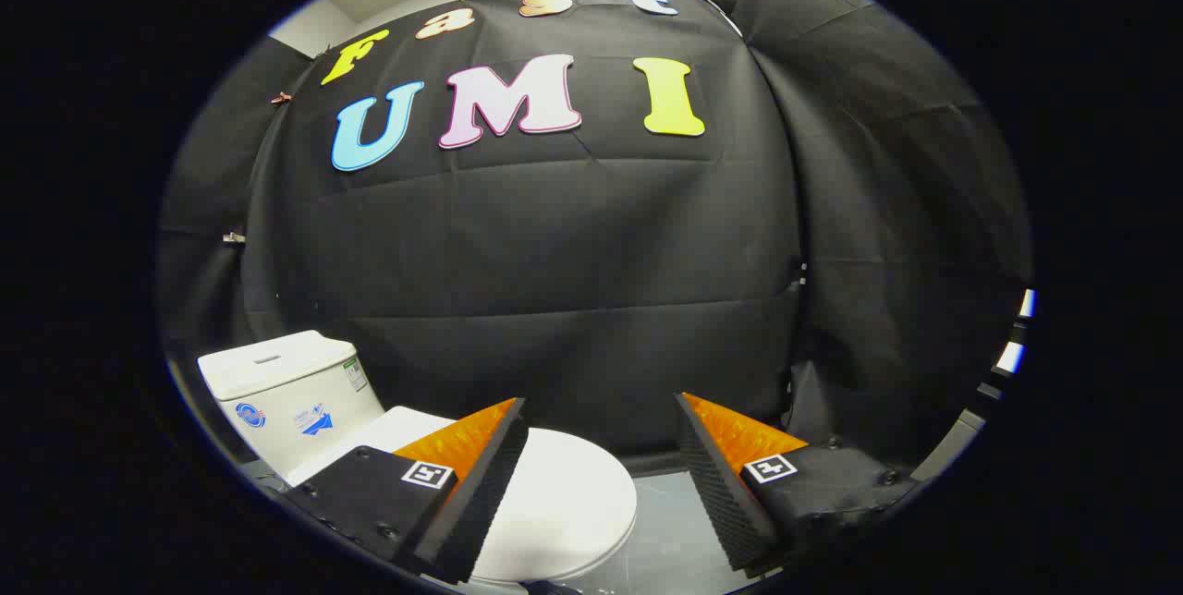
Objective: Open the toilet lid.
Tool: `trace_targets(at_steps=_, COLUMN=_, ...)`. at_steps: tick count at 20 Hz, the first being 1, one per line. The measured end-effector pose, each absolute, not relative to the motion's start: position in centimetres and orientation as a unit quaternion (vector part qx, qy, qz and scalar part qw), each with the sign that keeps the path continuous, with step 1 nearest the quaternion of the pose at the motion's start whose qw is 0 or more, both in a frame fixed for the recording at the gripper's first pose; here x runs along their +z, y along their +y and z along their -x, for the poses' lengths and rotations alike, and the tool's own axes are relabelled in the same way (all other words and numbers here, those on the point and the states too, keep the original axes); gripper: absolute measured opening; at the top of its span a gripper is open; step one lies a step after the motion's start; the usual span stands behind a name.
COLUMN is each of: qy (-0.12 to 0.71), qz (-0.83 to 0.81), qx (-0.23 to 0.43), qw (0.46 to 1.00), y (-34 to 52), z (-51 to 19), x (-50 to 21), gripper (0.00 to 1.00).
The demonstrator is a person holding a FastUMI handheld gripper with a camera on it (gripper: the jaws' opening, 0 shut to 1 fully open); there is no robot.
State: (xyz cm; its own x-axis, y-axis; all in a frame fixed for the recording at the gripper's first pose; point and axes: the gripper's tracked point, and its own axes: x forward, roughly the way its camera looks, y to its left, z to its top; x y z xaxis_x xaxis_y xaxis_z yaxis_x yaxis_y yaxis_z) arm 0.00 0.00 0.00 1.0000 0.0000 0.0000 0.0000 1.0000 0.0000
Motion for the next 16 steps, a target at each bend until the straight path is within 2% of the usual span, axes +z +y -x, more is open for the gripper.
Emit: trace_targets(at_steps=16, qy=-0.003, qz=0.005, qx=0.002, qw=1.000, y=0.00, z=0.03, x=-0.10, gripper=0.98)
